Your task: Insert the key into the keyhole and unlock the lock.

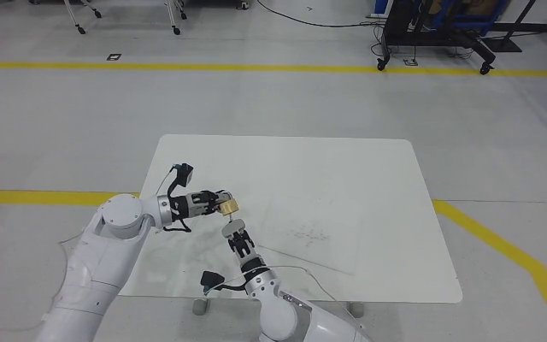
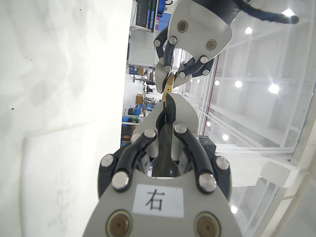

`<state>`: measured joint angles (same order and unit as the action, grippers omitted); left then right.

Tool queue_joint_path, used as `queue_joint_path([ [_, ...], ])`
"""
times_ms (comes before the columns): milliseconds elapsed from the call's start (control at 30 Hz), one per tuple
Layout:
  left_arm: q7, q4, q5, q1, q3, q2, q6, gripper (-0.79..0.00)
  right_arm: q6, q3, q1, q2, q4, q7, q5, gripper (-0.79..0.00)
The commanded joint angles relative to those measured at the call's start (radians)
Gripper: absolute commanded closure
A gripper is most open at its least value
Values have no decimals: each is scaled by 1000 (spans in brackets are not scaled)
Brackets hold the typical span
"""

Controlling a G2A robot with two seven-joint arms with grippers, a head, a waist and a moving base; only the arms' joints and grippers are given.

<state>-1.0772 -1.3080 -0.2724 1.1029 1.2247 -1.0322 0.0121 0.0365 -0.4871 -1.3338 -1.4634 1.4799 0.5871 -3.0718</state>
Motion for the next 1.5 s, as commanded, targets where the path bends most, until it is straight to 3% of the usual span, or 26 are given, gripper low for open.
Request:
queue_joint_path([
  [0, -1, 1, -1, -1, 0, 0, 2, 0, 1, 0, 0, -1, -1, -4, 0, 0],
  [900, -38, -5, 17, -7, -23, 6, 22, 0, -9, -26, -8, -17, 11, 36, 0, 0],
  [933, -39, -1, 6, -7, -23, 5, 16, 0, -2, -28, -10, -18, 11, 38, 0, -25],
  [967, -47, 1, -18, -7, -23, 4, 6, 0, 7, -31, -14, -20, 13, 40, 1, -369],
  [1000, -65, 3, -38, -9, -25, 4, 0, 0, 14, -34, -17, -21, 13, 40, 1, -650],
  [1067, -76, 8, -46, -11, -26, 4, -7, 0, 27, -39, -23, -24, 17, 41, 0, -785],
  [1300, -114, 41, -119, -29, -39, -1, -86, 0, 67, -69, -60, -22, 49, -11, 23, -785],
  [1467, -130, 62, -133, -46, -50, -3, -102, 0, 74, -101, -85, -17, 72, -56, 59, -733],
])
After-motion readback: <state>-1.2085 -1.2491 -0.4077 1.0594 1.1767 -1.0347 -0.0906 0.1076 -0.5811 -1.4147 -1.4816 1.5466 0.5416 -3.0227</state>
